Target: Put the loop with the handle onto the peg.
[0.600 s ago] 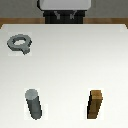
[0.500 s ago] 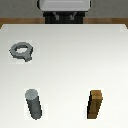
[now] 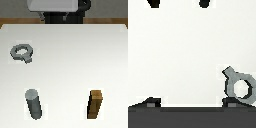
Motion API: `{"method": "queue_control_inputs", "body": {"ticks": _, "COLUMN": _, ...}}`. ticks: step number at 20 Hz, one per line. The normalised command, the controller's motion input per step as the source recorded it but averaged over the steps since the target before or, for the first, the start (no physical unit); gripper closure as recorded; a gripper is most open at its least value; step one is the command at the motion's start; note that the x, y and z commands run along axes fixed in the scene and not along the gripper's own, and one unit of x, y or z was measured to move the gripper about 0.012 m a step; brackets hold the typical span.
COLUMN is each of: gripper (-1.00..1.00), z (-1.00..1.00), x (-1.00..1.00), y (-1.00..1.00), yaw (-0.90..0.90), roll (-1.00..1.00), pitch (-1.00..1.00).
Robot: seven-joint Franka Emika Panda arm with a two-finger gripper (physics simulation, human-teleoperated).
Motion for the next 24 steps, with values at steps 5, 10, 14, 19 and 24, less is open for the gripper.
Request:
{"method": "queue_control_inputs", "body": {"ticks": 5, "gripper": -1.0, "z": 0.0, "x": 0.0, "y": -1.0, "yaw": 0.0, "roll": 0.0, "pitch": 0.0}}
{"method": "queue_control_inputs", "body": {"ticks": 10, "gripper": -1.0, "z": 0.0, "x": 0.0, "y": -0.8, "yaw": 0.03, "roll": 0.0, "pitch": 0.0}}
{"method": "queue_control_inputs", "body": {"ticks": 14, "gripper": -1.0, "z": 0.0, "x": 0.0, "y": 0.0, "yaw": 0.73, "roll": 0.0, "pitch": 0.0}}
{"method": "queue_control_inputs", "body": {"ticks": 19, "gripper": -1.0, "z": 0.0, "x": 0.0, "y": -0.2, "yaw": 0.41, "roll": 0.0, "pitch": 0.0}}
{"method": "queue_control_inputs", "body": {"ticks": 24, "gripper": -1.0, "z": -0.2, "x": 0.0, "y": -0.8, "yaw": 0.0, "roll": 0.0, "pitch": 0.0}}
